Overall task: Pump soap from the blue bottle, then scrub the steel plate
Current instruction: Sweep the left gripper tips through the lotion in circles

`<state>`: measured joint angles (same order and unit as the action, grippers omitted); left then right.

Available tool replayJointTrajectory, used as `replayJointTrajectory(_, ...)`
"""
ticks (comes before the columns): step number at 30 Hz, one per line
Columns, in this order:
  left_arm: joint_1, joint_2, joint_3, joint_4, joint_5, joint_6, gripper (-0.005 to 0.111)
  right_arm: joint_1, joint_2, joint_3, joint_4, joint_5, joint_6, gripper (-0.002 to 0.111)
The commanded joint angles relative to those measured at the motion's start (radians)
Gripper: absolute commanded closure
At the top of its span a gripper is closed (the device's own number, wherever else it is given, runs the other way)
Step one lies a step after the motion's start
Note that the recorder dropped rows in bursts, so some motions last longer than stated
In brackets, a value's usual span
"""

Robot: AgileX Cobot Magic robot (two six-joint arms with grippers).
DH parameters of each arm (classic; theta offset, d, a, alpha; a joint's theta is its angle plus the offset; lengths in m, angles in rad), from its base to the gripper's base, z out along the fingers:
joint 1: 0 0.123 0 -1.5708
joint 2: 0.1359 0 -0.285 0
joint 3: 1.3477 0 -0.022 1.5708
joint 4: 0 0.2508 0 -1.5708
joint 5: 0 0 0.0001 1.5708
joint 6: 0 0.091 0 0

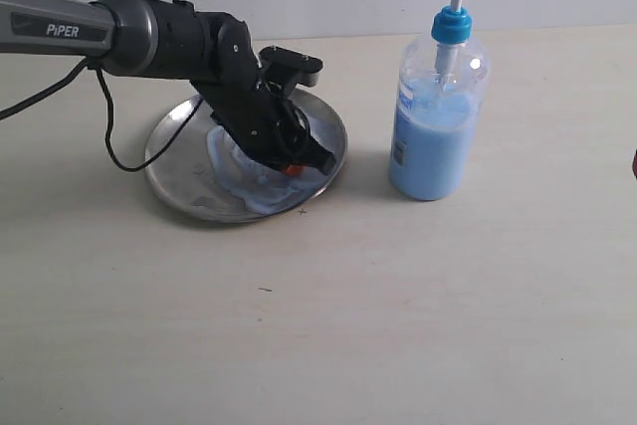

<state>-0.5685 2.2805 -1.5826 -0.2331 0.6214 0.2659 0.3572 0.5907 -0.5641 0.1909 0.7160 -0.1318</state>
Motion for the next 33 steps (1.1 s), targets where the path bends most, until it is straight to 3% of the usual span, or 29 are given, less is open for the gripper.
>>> replayJointTrajectory(1,0.001,0.016,0.009,0.103,-0.018,-0.075,0.107,-0.002,-0.008,0.002,0.004,-0.004,-0.007,0.108)
replayJointTrajectory(5,0.001,0.017,0.009,0.07,-0.12,-0.151,0.107,-0.002,-0.008,0.002,0.004,-0.004,-0.007,0.108)
replayJointTrajectory(10,-0.002,0.024,0.009,-0.155,-0.216,-0.126,0.107,-0.002,-0.008,0.002,0.004,-0.004,-0.007,0.108)
replayJointTrajectory(16,-0.002,0.056,0.009,-0.329,-0.109,0.034,0.107,-0.002,-0.008,0.002,0.0,-0.004,-0.007,0.108)
replayJointTrajectory(24,0.0,0.056,0.009,-0.308,0.062,0.122,0.107,-0.002,-0.008,0.002,0.0,-0.004,-0.007,0.108)
replayJointTrajectory(33,0.001,0.056,0.009,-0.048,0.094,0.034,0.107,-0.002,-0.008,0.002,0.0,-0.004,-0.007,0.108)
